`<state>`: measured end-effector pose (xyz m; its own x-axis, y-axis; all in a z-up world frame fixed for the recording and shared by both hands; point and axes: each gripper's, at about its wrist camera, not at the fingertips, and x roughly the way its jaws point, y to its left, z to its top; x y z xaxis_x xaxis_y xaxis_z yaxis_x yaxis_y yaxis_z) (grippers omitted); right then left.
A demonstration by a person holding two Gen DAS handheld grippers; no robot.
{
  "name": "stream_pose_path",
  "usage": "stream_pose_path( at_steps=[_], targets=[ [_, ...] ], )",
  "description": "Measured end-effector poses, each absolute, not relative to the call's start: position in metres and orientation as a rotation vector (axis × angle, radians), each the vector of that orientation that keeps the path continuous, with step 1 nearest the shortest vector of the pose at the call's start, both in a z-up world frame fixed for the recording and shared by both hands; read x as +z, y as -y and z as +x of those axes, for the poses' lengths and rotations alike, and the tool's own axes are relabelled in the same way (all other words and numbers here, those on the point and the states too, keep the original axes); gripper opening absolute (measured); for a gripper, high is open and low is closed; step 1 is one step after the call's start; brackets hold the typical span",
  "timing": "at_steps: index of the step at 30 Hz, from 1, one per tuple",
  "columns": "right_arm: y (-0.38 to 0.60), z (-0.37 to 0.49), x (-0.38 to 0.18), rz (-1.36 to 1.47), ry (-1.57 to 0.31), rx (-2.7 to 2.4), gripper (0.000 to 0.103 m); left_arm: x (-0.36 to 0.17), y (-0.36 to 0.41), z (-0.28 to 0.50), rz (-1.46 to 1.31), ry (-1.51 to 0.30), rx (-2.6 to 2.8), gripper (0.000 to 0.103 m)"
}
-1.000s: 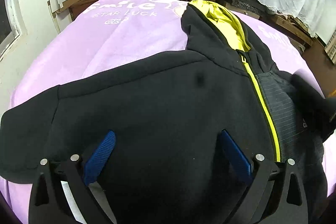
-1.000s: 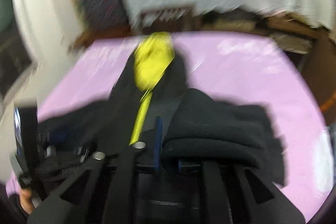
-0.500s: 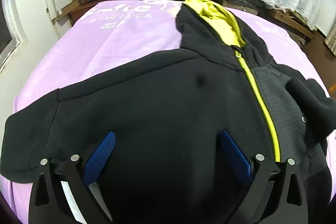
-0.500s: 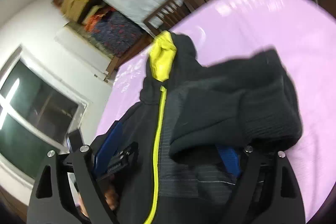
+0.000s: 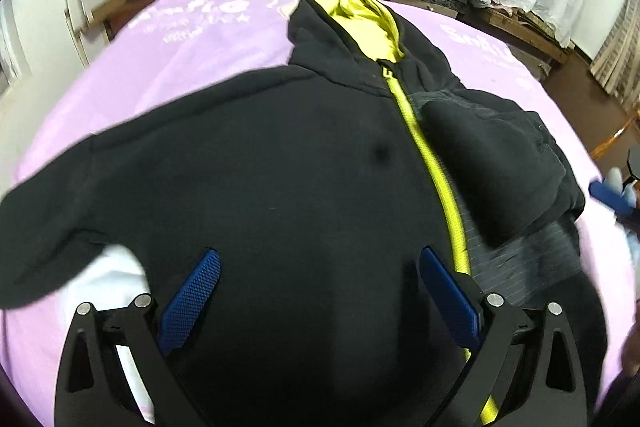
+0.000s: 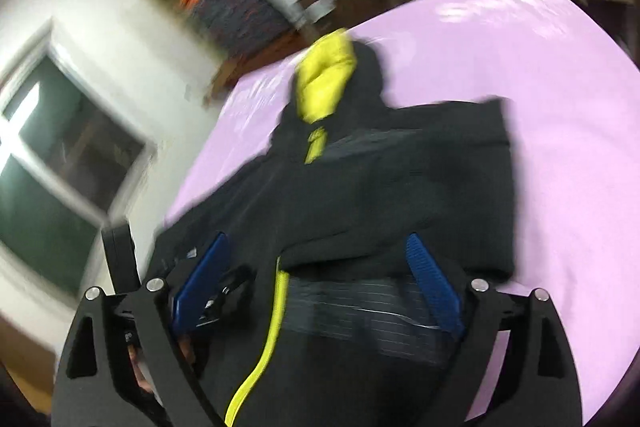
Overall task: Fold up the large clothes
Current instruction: 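Fold the held sleeve across the grey panel toward the zipper with the right tool, then grasp and lift the black sleeve with the left tool while the right tool holds the folded sleeve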
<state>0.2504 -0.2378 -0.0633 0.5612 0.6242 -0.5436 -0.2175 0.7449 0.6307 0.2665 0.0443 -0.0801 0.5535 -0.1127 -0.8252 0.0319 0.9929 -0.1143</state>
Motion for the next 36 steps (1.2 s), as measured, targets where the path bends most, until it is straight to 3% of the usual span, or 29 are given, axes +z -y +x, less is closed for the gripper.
stream_pose_path(
  at_steps=[4, 8, 12, 24, 25, 26, 27, 28, 33, 36],
  targets=[
    [0.295, 0.252, -0.095, 0.807, -0.786, 0.473, 0.089, -0.07, -0.012, 0.268, -0.034, -0.947, -0.073, 0.1],
    [0.317, 0.254, -0.106, 0.949, -0.757, 0.464, 0.089, -0.061, 0.05, 0.254, 0.249, -0.827, -0.052, 0.1],
    [0.328, 0.253, -0.109, 0.932, -0.775, 0.417, 0.089, -0.069, 0.1, 0.251, 0.505, -0.762, -0.002, 0.1],
    [0.323, 0.25, -0.099, 0.907, -0.76, 0.432, 0.089, -0.066, 0.121, 0.292, 0.544, -0.745, -0.01, 0.099],
    [0.323, 0.25, -0.099, 0.906, -0.76, 0.431, 0.089, -0.063, 0.119, 0.3, 0.519, -0.738, -0.018, 0.088],
    [0.322, 0.25, -0.098, 0.903, -0.76, 0.43, 0.089, -0.06, 0.115, 0.305, 0.496, -0.731, -0.025, 0.054],
    [0.322, 0.25, -0.098, 0.893, -0.759, 0.424, 0.089, -0.057, 0.111, 0.309, 0.469, -0.734, -0.038, 0.032],
    [0.322, 0.25, -0.098, 0.886, -0.757, 0.419, 0.086, -0.053, 0.102, 0.315, 0.405, -0.766, -0.07, 0.004],
    [0.31, 0.255, -0.102, 0.827, -0.793, 0.418, 0.064, -0.03, 0.032, 0.314, 0.086, -0.738, -0.035, 0.006],
    [0.289, 0.265, -0.111, 0.714, -0.882, 0.393, 0.048, -0.041, -0.015, 0.305, -0.082, -0.766, 0.002, 0.019]
  ],
)
